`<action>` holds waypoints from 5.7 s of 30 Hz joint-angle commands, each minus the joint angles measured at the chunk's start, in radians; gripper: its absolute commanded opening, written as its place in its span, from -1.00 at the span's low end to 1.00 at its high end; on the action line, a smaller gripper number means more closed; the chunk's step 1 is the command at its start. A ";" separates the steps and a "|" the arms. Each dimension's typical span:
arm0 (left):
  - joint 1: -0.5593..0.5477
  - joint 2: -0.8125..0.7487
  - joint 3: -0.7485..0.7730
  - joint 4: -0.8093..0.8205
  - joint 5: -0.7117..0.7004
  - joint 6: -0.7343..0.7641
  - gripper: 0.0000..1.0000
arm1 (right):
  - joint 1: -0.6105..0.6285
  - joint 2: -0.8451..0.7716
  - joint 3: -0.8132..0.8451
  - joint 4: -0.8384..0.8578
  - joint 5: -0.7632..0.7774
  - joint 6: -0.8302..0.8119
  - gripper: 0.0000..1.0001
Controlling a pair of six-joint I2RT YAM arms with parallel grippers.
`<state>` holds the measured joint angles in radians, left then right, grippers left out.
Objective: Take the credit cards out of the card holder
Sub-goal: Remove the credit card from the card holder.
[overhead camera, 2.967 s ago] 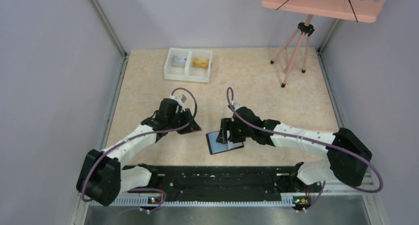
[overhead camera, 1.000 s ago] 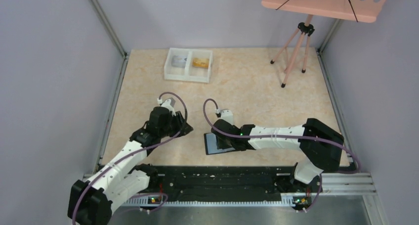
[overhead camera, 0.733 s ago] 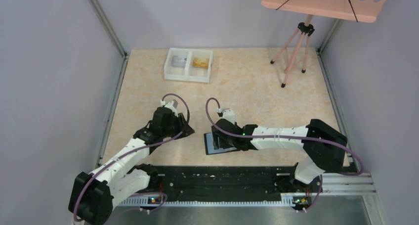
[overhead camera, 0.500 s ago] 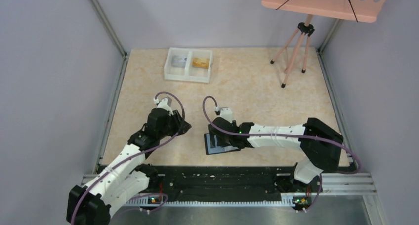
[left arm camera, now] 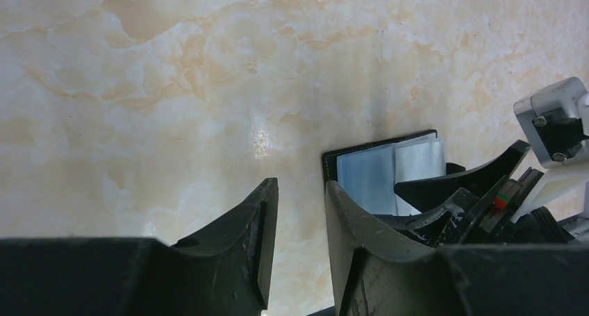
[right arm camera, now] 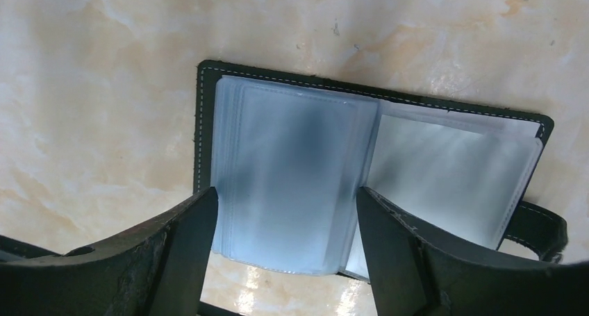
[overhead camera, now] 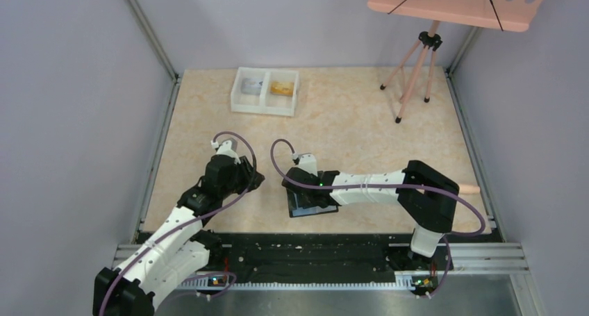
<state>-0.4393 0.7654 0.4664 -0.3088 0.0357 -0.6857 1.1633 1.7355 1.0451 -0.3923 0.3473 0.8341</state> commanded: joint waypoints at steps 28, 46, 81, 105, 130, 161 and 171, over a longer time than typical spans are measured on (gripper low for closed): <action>-0.001 -0.003 -0.028 0.041 0.005 -0.018 -0.25 | 0.015 -0.002 0.014 0.012 0.011 0.030 -0.01; -0.004 0.141 -0.169 0.395 0.326 -0.100 -0.31 | 0.016 -0.027 -0.020 0.062 -0.007 0.049 -0.15; -0.083 0.631 -0.198 0.656 0.314 -0.124 -0.87 | 0.008 -0.072 -0.041 0.039 0.026 0.041 -0.09; -0.088 0.623 -0.187 0.606 0.283 -0.117 -0.87 | -0.032 -0.331 -0.147 -0.213 0.210 0.094 0.01; -0.100 0.581 -0.177 0.576 0.270 -0.123 -0.87 | -0.282 -0.440 -0.558 0.698 -0.543 0.040 -0.63; -0.109 0.576 -0.175 0.576 0.270 -0.121 -0.86 | -0.306 -0.181 -0.626 0.976 -0.633 0.110 -0.51; -0.115 0.592 -0.170 0.581 0.267 -0.126 -0.86 | -0.316 -0.166 -0.646 1.022 -0.654 0.121 -0.78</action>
<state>-0.5480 1.3373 0.2993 0.3508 0.3649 -0.8429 0.8646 1.5612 0.4141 0.5587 -0.2893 0.9482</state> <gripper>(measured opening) 0.068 0.163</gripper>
